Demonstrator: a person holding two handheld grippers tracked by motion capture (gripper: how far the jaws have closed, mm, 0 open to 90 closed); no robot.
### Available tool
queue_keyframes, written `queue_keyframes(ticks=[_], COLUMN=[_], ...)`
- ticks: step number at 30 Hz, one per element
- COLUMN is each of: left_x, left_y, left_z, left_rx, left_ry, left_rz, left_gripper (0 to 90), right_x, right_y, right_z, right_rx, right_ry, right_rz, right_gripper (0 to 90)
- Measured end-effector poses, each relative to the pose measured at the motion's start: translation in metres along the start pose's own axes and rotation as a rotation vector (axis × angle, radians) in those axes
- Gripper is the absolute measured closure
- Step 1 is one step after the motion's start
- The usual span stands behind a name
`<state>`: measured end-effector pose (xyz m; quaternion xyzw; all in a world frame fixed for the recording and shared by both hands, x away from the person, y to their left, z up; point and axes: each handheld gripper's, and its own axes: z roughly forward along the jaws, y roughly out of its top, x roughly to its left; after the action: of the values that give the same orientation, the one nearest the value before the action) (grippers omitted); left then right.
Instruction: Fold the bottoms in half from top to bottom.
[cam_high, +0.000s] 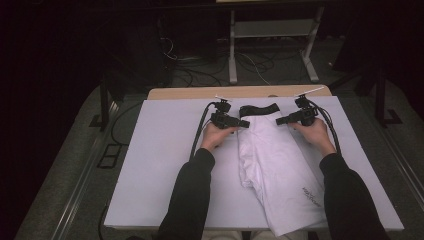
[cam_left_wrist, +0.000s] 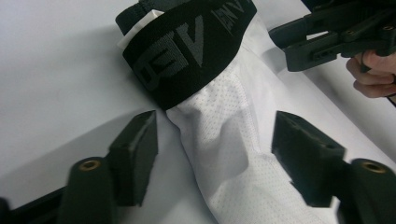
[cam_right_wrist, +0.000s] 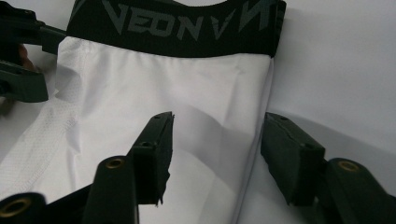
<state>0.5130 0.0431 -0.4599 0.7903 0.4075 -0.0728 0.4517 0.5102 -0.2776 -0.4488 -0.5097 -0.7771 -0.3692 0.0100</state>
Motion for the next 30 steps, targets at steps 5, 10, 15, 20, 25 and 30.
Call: queue_keyframes(ticks=[5,10,15,20,25,30], left_x=[-0.001,-0.004,-0.006,-0.013,-0.019,-0.024], left_y=[0.0,0.0,0.002,0.004,0.005,0.006], left_z=[0.002,0.004,-0.002,-0.007,-0.009,-0.011], left_rx=[0.013,0.014,-0.005,-0.02,-0.019,-0.018], left_ry=[0.028,0.046,0.034,0.031,0.022,0.023], left_rz=[-0.002,-0.005,-0.038,-0.025,-0.021,-0.013], left_gripper=[55.4,73.9,86.6,87.1,87.2,87.2], right_x=[0.008,0.012,0.013,0.013,0.015,0.019], right_y=[0.0,0.0,-0.001,-0.003,-0.006,-0.006], right_z=[0.003,0.005,-0.001,-0.011,-0.018,-0.025], right_rx=[0.016,0.012,-0.013,-0.052,-0.063,-0.079], right_ry=[-0.047,-0.073,-0.056,-0.021,-0.02,-0.025], right_rz=[-0.023,-0.02,-0.004,-0.008,-0.026,-0.043], right_gripper=[65.4,87.2,87.9,88.0,87.9,88.0])
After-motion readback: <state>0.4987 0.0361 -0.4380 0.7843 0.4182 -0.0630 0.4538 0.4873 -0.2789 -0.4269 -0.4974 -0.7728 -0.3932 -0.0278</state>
